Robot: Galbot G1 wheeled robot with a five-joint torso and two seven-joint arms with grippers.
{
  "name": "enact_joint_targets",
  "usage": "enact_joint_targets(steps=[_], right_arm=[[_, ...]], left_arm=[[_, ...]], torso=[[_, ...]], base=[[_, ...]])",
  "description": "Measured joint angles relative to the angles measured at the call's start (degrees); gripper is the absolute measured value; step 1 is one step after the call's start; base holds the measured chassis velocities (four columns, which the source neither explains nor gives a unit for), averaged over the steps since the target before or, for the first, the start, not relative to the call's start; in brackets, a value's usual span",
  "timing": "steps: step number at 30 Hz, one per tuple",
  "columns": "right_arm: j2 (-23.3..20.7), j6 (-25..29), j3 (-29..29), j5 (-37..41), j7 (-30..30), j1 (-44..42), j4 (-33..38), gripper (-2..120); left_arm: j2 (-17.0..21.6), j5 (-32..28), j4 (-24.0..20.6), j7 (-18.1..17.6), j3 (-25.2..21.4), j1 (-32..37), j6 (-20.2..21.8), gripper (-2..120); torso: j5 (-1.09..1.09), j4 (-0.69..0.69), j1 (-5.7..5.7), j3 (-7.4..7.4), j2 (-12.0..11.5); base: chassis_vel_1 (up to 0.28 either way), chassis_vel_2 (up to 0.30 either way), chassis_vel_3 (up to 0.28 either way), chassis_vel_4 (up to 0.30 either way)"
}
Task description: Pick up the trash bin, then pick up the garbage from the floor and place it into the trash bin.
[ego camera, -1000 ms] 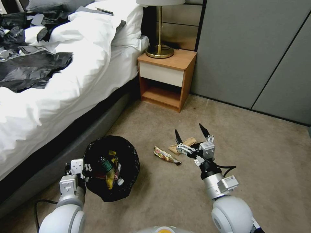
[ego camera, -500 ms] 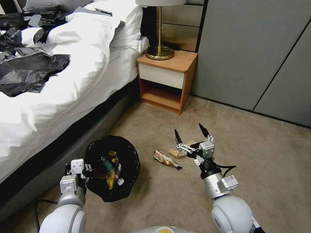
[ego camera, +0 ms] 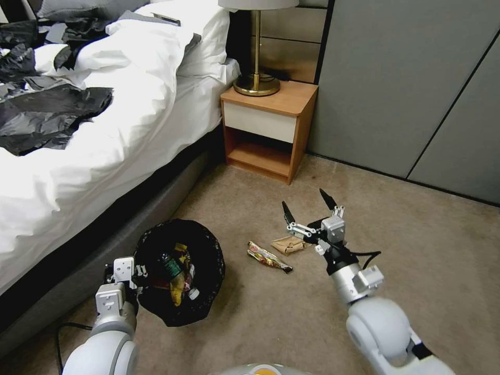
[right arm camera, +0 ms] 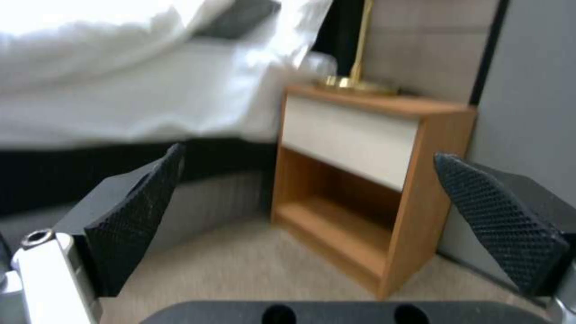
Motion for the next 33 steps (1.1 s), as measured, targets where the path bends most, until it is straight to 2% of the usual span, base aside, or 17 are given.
enact_joint_targets(steps=[2, 3, 7, 8, 11, 15, 18, 33], right_arm=[[-1.7, -1.7, -2.5, 0.3, -0.2, 4.3, -3.9, 100], [-1.7, -1.7, -2.5, 0.3, -0.2, 4.3, -3.9, 100], [-2.6, -3.8, -7.8, 0.2, -1.9, 11.8, -11.4, 100], [-2.6, -3.8, -7.8, 0.2, -1.9, 11.8, -11.4, 100], [-2.7, -4.0, -11.2, -1.3, -5.5, 16.7, -19.2, 100], [-2.5, -3.5, -12.8, -2.6, -8.0, 19.0, -24.1, 100], [0.5, -1.2, -15.7, -6.2, -10.7, 22.2, -33.0, 100], [5.8, 5.1, -21.2, -12.7, -13.4, 26.2, -47.7, 100]], left_arm=[[-0.2, 0.1, 0.2, 0.0, 0.0, -0.2, 0.0, 1], [-0.2, 0.1, 0.2, 0.0, 0.0, -0.2, 0.0, 1], [-0.5, 0.3, 1.3, 0.0, 0.1, -0.9, 0.0, 1], [-0.5, 0.3, 1.3, 0.0, 0.1, -0.9, 0.0, 1], [-0.5, 0.3, 2.1, 0.0, -0.1, -1.6, 0.3, 1], [-0.5, 0.3, 2.6, 0.0, -0.2, -1.9, 0.3, 1], [-0.9, 0.4, 3.7, -0.1, -0.1, -2.4, 0.4, 1], [-1.4, 0.6, 4.5, -0.3, -0.1, -2.8, 0.5, 1]], torso=[[0.00, 0.01, 0.00, 0.00, 0.0], [0.00, 0.01, 0.00, 0.00, 0.0], [0.01, 0.00, 0.00, 0.00, 0.0], [0.01, 0.00, 0.00, 0.00, 0.0], [0.00, 0.01, 0.00, 0.01, 0.0], [-0.01, -0.01, 0.00, 0.00, 0.0], [0.01, -0.01, 0.00, 0.00, 0.0], [0.01, 0.01, 0.00, 0.00, 0.0]], base=[[0.000, 0.000, 0.000, 0.000], [0.000, 0.000, 0.000, 0.000], [0.000, 0.000, 0.000, 0.000], [0.000, 0.000, 0.000, 0.000], [0.000, 0.000, 0.000, 0.000], [0.000, 0.000, 0.000, 0.000], [0.000, 0.000, 0.000, 0.000], [0.000, 0.000, 0.000, 0.000]])
